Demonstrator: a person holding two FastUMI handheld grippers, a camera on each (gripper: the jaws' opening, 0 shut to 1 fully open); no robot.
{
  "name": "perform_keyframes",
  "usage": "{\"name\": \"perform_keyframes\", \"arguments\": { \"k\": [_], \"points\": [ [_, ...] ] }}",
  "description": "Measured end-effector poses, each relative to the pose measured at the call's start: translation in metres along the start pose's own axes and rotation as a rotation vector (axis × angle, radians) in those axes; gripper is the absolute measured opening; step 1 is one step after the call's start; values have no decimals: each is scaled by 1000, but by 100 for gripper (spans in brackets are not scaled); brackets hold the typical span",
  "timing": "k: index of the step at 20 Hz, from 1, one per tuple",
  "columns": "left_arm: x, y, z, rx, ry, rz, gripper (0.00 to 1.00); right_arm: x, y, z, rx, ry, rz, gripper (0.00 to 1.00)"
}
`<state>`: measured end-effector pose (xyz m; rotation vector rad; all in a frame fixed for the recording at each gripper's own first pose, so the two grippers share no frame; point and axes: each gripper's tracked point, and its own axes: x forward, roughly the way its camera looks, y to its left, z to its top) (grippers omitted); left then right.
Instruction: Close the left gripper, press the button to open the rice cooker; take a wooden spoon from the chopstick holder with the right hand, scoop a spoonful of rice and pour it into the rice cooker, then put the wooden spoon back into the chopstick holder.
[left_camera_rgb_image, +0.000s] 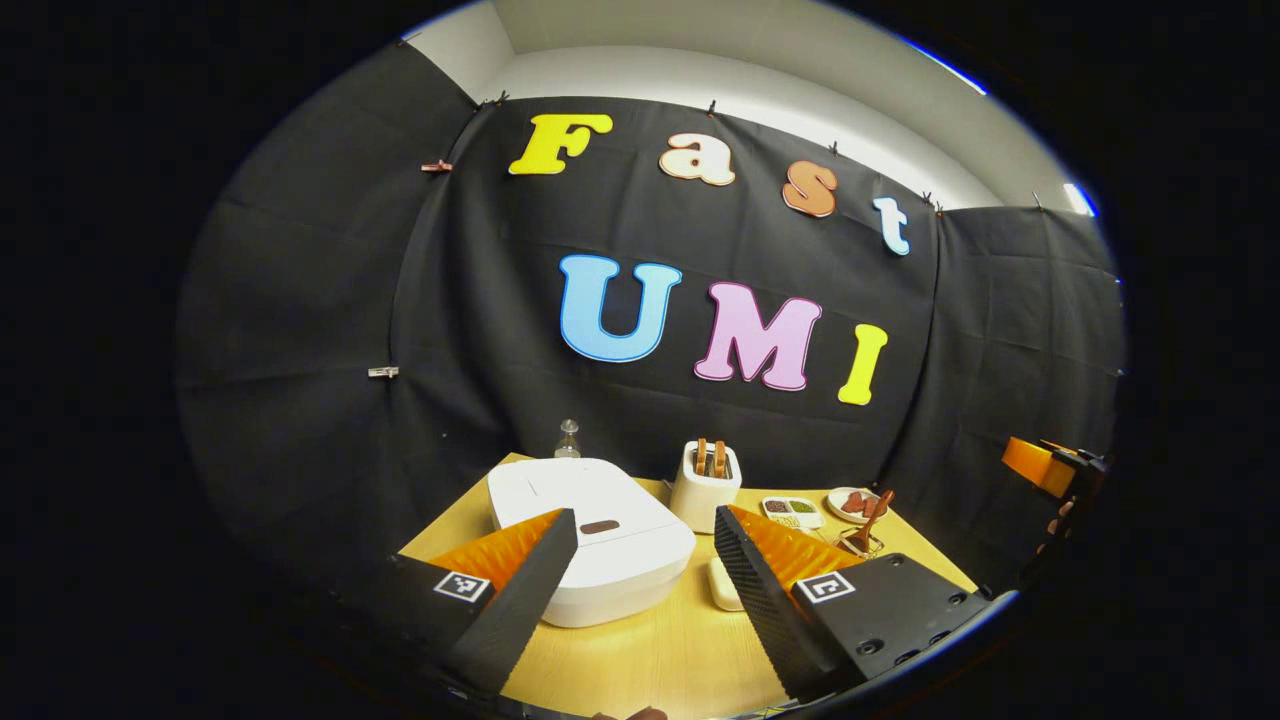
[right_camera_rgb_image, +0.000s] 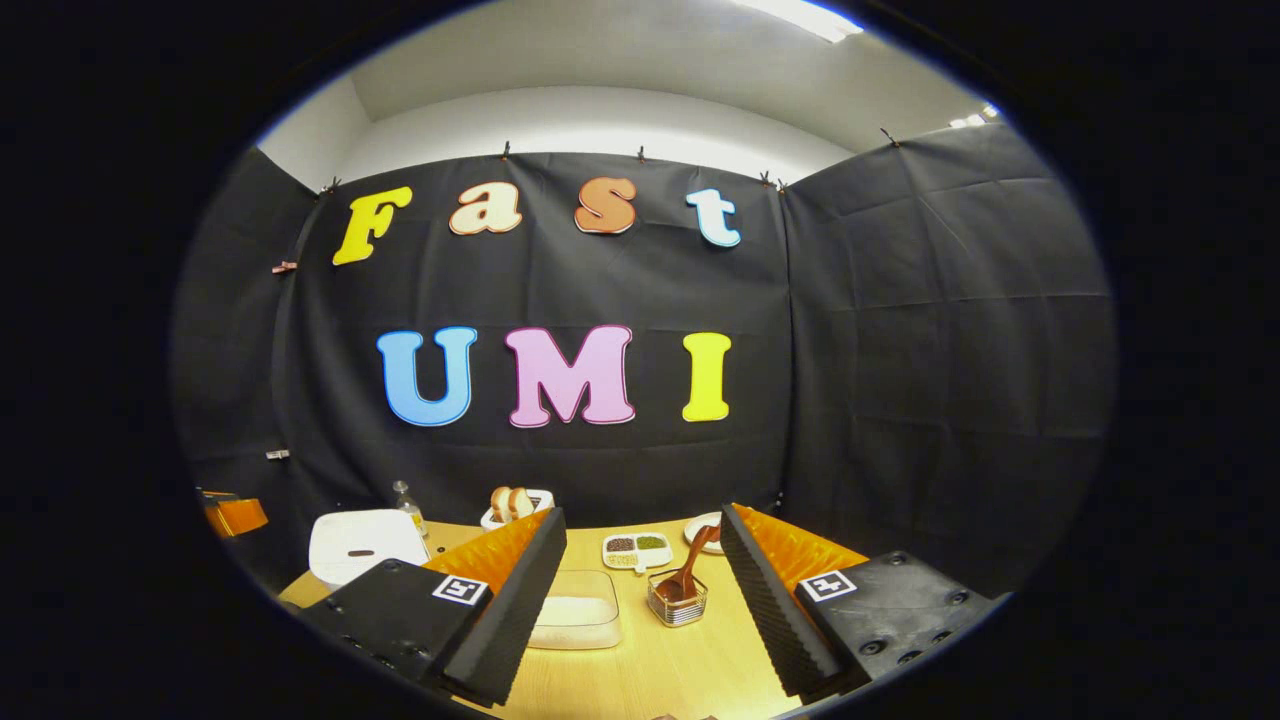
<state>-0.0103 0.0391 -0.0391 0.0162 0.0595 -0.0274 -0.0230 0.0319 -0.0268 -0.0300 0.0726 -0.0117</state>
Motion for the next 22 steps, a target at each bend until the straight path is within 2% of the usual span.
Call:
{"name": "perform_keyframes", "arguments": {
  "k": [7,10,12,16,20,22],
  "points": [
    [45,14,10,7,18,72,95,27,-16,-8,-23,4,29,97],
    [65,13,16,22,26,103,93,51,-26,-15,-15,7,57,97],
    [80,12,15,20,50,124,89,68,-33,-22,-20,24,82,97],
    [108,5,6,-33,91,116,71,97,-48,-34,-5,54,116,97],
    [143,13,-16,-24,155,118,43,112,-60,-45,11,75,120,97],
    [157,16,-26,-52,174,116,29,116,-64,-54,12,93,119,97]
  ]
}}
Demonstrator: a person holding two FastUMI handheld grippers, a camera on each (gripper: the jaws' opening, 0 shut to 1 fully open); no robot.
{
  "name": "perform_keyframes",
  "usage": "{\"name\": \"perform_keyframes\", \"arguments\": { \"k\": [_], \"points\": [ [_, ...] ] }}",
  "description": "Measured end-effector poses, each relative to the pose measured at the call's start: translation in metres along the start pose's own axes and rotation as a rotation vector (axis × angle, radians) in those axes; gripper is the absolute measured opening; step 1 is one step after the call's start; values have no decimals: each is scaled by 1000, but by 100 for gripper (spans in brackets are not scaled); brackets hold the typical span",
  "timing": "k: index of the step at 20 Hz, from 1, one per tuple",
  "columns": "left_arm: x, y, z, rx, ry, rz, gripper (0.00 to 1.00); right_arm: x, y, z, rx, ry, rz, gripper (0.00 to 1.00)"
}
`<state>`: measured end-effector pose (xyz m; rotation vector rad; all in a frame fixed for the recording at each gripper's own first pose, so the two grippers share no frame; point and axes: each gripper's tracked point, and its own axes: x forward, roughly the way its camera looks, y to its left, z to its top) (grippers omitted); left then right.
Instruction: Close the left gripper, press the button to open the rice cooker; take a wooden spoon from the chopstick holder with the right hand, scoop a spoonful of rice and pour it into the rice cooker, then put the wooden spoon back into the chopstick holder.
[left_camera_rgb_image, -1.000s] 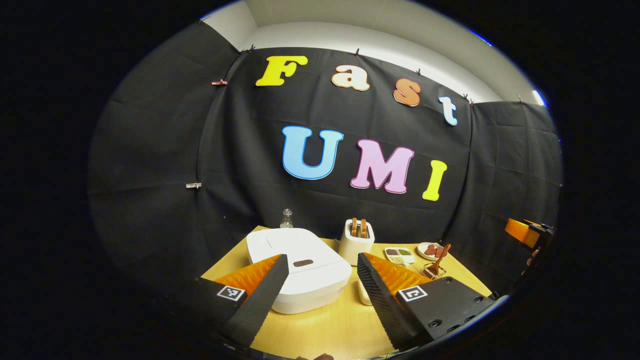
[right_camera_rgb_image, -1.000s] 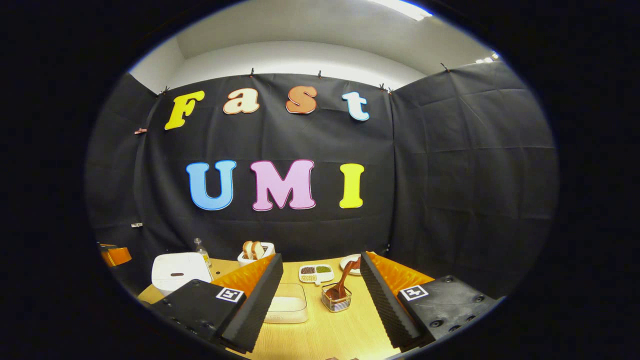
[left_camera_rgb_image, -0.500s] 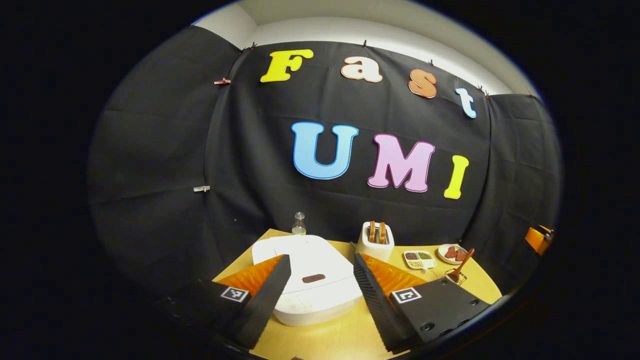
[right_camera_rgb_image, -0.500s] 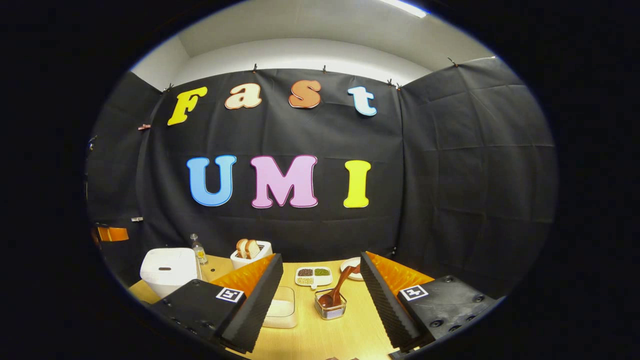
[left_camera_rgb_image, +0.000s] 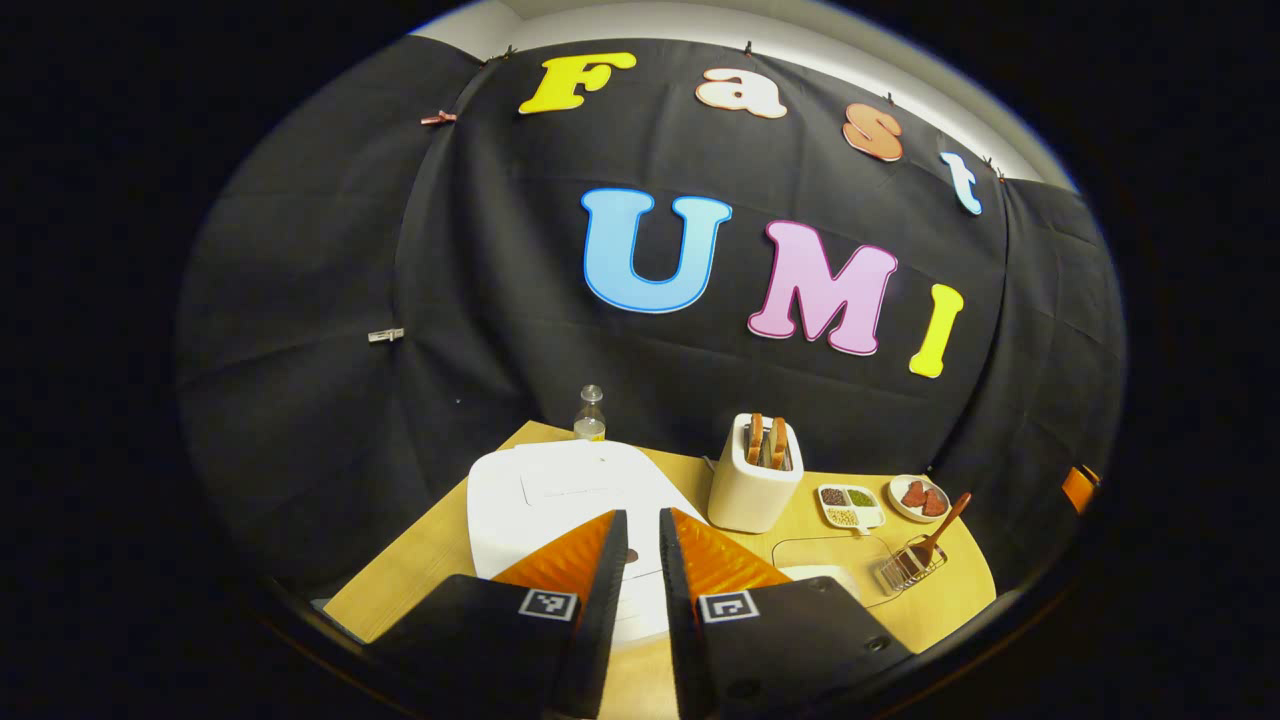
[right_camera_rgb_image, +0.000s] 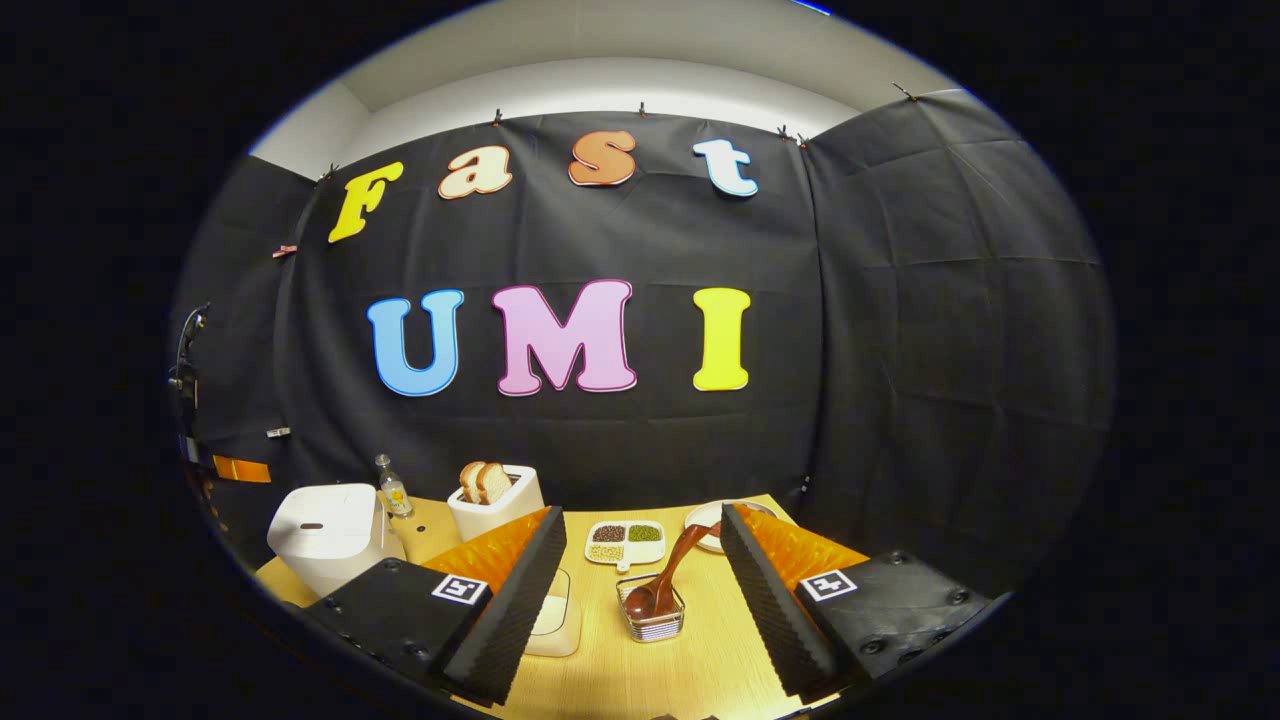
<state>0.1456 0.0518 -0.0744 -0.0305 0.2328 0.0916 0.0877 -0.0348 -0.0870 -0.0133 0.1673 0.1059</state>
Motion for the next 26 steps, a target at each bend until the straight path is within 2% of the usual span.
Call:
{"name": "perform_keyframes", "arguments": {
  "k": [2,3,5,11,13,14,17,21,25,26],
  "points": [
    [20,6,-11,-33,34,4,21,3,-5,-9,2,20,-5,97],
    [32,9,-19,-36,49,11,14,3,-8,-14,6,30,-9,97],
    [54,16,-39,-17,114,23,8,3,-11,-20,22,45,-17,98],
    [81,27,-73,-18,220,51,7,2,-19,-44,51,121,-12,97],
    [80,25,-78,-2,224,60,10,3,-24,-46,54,128,-20,97],
    [80,26,-80,9,232,66,7,4,-26,-48,51,129,-22,97],
    [82,27,-88,10,242,95,7,8,-33,-52,39,134,-22,97],
    [78,26,-79,6,224,129,7,15,-38,-52,50,140,-9,96],
    [50,21,-11,70,11,205,7,27,-43,-49,44,133,21,97],
    [42,16,6,78,-23,208,10,30,-43,-48,41,130,31,97]
  ]
}}
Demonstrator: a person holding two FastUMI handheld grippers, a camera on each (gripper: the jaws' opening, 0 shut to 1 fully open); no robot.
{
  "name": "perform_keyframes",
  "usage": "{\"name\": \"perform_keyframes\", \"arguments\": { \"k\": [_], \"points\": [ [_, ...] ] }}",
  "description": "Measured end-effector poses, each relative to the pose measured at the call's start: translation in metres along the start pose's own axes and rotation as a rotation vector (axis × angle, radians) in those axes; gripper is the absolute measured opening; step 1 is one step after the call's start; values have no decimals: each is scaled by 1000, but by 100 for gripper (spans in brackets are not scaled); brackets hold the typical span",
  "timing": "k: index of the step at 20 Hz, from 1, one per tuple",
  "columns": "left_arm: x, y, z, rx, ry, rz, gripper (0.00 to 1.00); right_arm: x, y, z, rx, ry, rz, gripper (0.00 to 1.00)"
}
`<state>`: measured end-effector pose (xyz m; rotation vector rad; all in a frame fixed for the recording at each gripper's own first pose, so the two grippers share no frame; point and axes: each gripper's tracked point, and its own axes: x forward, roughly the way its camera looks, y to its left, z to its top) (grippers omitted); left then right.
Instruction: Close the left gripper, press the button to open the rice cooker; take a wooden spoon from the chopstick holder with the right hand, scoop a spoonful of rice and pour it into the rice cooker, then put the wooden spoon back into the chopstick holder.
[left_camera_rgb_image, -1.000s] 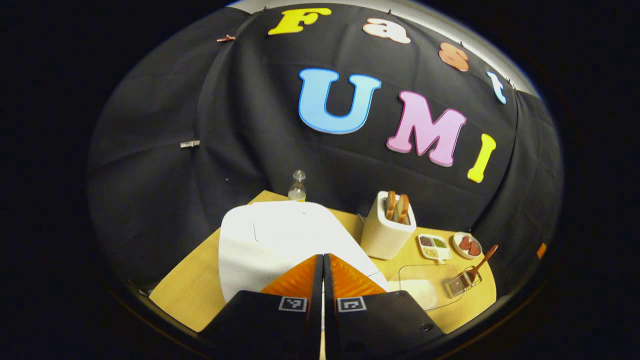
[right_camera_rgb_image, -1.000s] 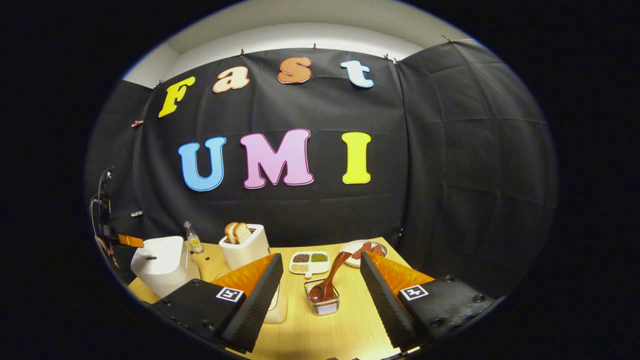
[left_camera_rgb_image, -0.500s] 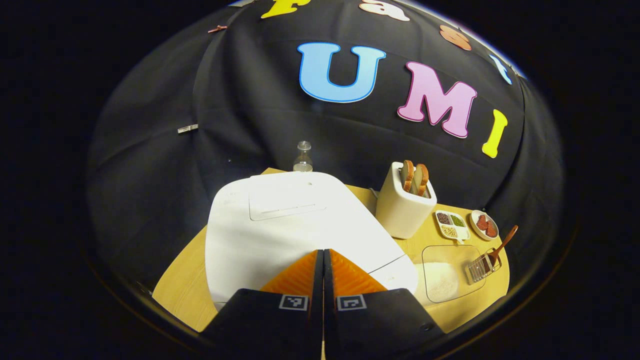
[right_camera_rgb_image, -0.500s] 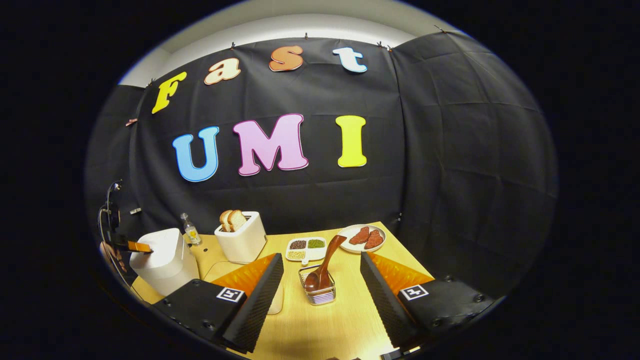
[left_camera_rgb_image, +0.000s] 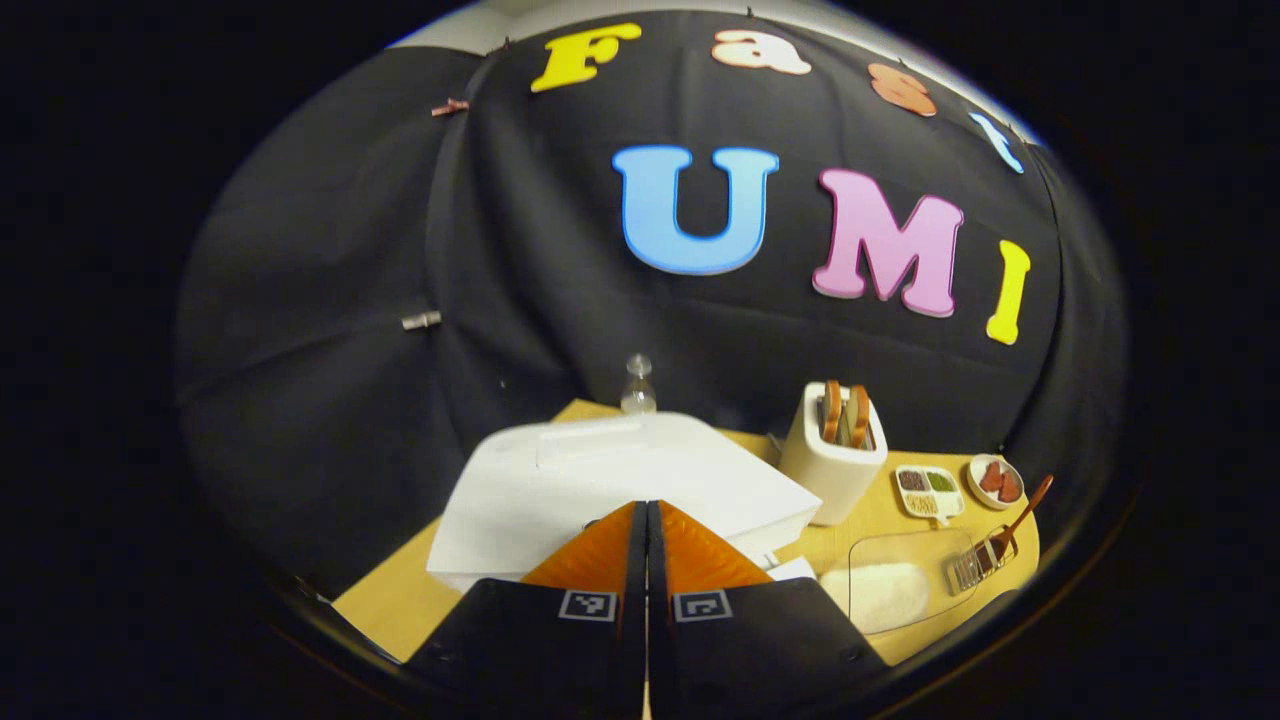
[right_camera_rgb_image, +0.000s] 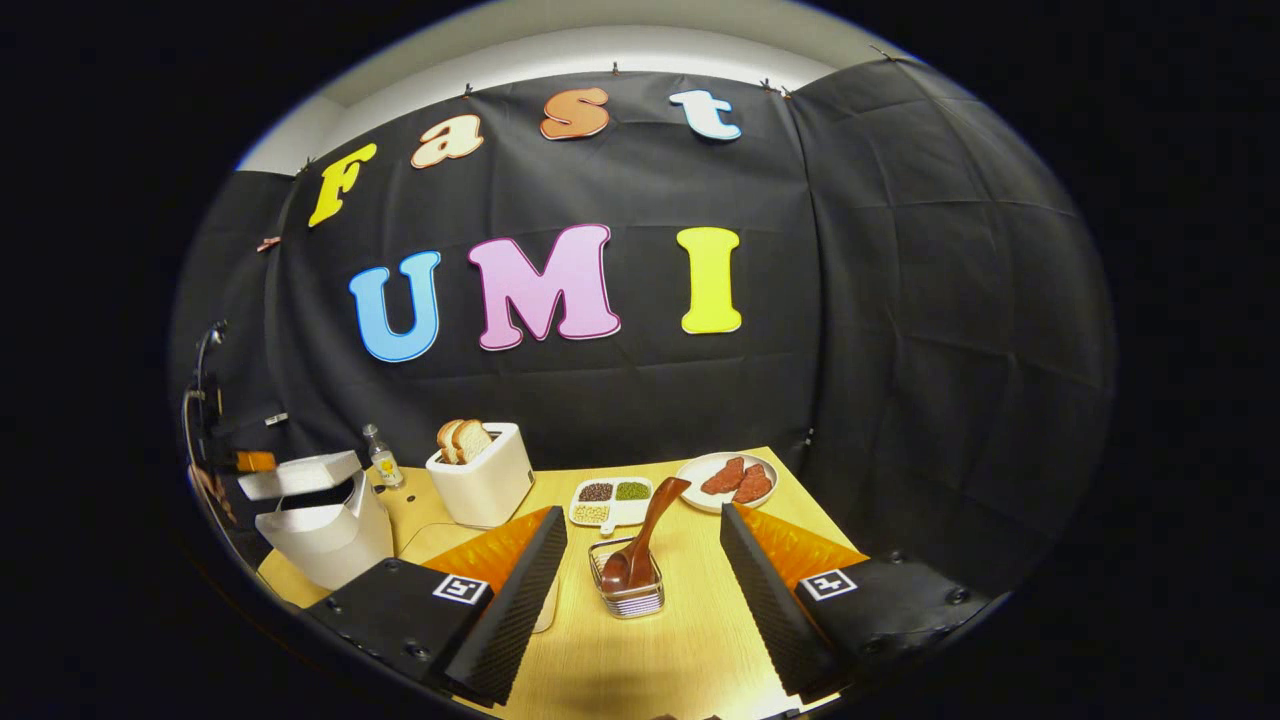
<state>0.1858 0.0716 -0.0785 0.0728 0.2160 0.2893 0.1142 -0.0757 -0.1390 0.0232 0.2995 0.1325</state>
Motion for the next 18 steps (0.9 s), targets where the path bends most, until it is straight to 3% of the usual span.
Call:
{"name": "perform_keyframes", "arguments": {
  "k": [2,5,7,15,18],
  "points": [
    [-20,-16,6,-40,-2,-41,6,7,-2,4,-8,-10,19,97],
    [-47,-22,1,-104,-31,-21,7,20,-3,3,-20,-7,47,97],
    [-70,-29,-3,-111,-58,-18,7,26,-5,4,-24,-6,66,96],
    [-135,-75,-68,-92,28,-121,10,63,-8,-21,-23,50,112,97],
    [-144,-93,-80,-115,56,-154,14,85,-10,-49,29,145,123,97]
  ]
}}
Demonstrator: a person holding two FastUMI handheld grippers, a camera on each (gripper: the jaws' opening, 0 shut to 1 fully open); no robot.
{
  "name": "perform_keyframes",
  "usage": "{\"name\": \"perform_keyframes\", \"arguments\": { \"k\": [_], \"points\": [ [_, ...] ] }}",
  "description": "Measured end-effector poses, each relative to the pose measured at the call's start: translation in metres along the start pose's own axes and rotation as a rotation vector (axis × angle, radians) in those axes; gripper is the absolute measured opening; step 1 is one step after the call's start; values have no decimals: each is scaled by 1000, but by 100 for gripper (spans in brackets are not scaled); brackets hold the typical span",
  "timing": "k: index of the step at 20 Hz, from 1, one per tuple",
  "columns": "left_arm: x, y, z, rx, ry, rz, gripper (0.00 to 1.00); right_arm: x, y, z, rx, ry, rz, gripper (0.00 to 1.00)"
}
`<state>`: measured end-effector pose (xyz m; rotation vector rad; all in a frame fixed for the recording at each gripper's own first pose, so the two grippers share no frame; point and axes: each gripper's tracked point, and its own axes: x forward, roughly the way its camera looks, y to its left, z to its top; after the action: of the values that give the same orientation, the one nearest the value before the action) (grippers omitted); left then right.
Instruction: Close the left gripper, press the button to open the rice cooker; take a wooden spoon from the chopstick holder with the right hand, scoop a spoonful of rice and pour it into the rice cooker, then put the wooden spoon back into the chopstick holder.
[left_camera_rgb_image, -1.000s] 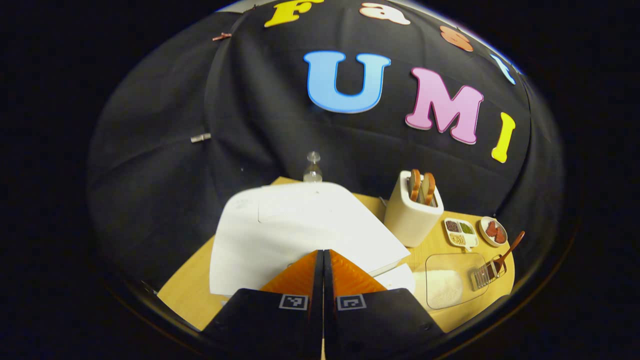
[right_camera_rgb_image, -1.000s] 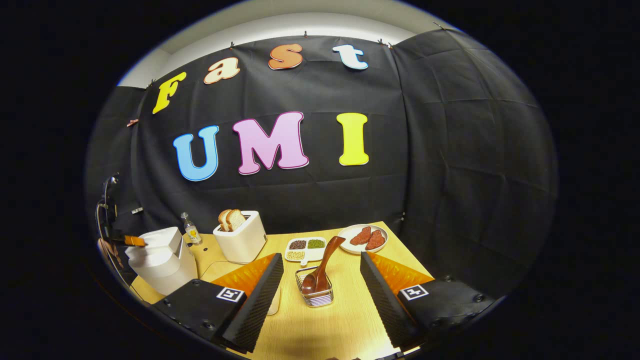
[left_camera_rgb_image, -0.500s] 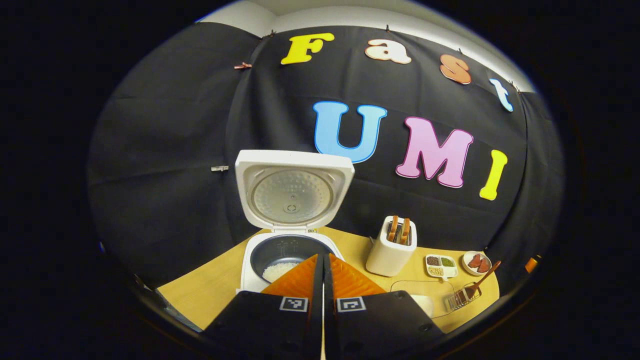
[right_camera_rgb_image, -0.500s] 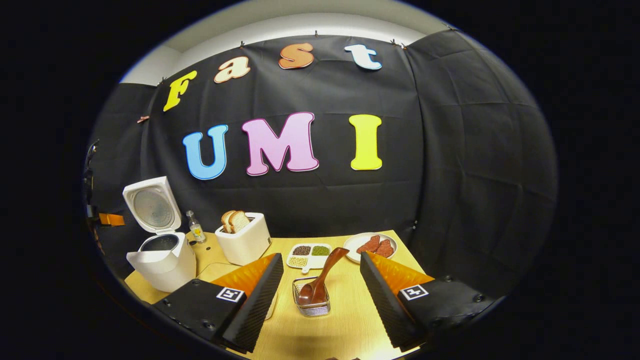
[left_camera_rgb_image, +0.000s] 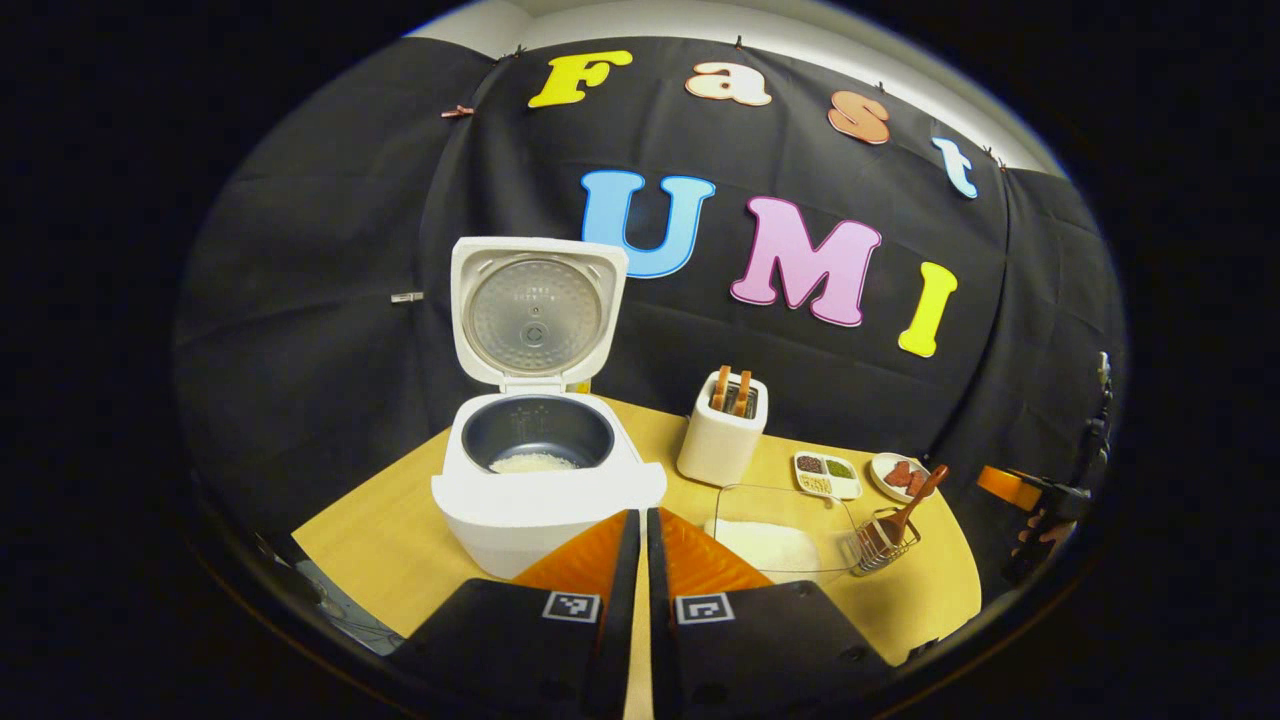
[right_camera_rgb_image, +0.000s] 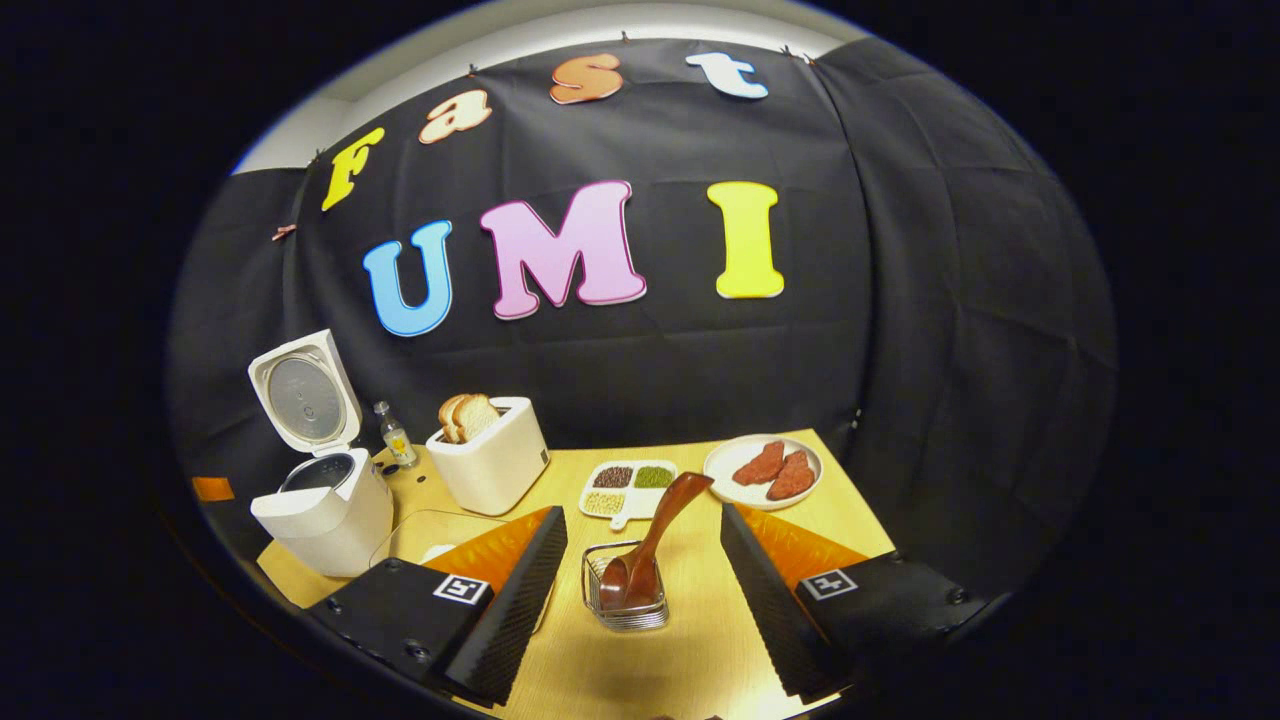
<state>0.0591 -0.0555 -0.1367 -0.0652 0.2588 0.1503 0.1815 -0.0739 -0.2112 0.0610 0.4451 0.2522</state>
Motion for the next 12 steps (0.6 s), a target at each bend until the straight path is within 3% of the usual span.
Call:
{"name": "perform_keyframes", "arguments": {
  "k": [2,3,4,5,6,7,12],
  "points": [
    [-2,-11,-4,-18,9,-16,21,18,-2,-11,27,55,6,97],
    [-3,-16,-6,-17,10,-26,34,27,-4,-15,34,73,7,97],
    [-5,-24,-11,-10,14,-43,40,35,-4,-19,39,87,8,99],
    [-6,-26,-15,-1,25,-48,63,44,-4,-24,43,102,11,99],
    [-6,-26,-22,12,41,-38,76,53,-4,-30,47,114,15,99],
    [-9,-25,-27,29,52,-25,95,61,-3,-34,50,128,16,99],
    [-17,-26,-46,64,99,-1,95,101,-9,-59,95,200,-7,99]
  ]
}}
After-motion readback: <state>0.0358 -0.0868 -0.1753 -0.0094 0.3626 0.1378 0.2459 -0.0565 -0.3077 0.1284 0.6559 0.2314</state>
